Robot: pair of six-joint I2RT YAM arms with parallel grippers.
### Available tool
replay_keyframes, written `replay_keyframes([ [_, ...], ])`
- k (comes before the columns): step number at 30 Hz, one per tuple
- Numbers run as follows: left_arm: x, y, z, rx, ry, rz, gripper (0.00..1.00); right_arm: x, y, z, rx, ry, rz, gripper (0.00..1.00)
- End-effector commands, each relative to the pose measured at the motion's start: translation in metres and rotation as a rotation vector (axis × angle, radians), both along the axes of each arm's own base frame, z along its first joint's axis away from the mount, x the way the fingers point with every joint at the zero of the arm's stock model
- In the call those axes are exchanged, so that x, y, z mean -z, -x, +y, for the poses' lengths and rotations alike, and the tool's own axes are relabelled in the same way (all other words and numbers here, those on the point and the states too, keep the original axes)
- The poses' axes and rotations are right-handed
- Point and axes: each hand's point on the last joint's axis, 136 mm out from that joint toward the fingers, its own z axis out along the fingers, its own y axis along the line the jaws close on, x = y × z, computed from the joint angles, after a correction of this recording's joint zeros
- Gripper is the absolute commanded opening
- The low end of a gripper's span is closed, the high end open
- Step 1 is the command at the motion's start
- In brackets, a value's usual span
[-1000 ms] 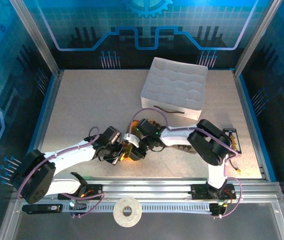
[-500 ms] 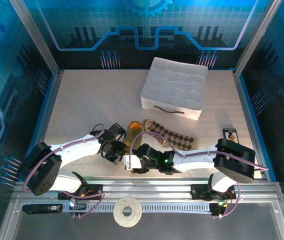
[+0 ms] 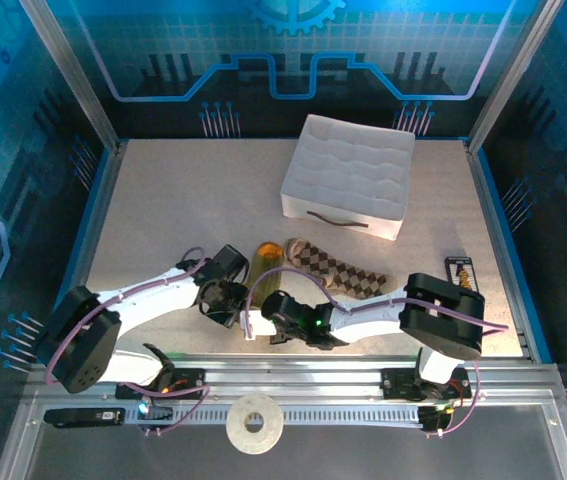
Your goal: Roll the socks
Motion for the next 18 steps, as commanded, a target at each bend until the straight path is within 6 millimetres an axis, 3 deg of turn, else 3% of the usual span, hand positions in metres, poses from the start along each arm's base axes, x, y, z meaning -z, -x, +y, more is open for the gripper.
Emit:
replay_keyframes([
  [1, 0.003, 0.035, 0.033, -0.035, -0.092, 0.105, 0.25, 0.037, 0.01, -0.024, 0.045, 0.101, 0.175, 0.0],
  [4, -0.018, 0.027, 0.041, -0.044, -0.076, 0.026, 0.5, 0.047, 0.019, -0.032, 0.072, 0.093, 0.343, 0.0],
  [7, -0.033, 0.025, 0.048, -0.056, -0.059, -0.023, 0.65, 0.053, 0.03, -0.035, 0.086, 0.063, 0.527, 0.0],
  [11, -0.045, 0.019, 0.051, -0.058, -0.028, -0.111, 0.67, 0.054, 0.034, -0.035, 0.117, 0.025, 0.705, 0.0],
  [18, -0.046, -0.005, 0.017, -0.01, 0.114, -0.248, 0.6, 0.057, 0.025, -0.038, 0.222, -0.018, 0.978, 0.0],
])
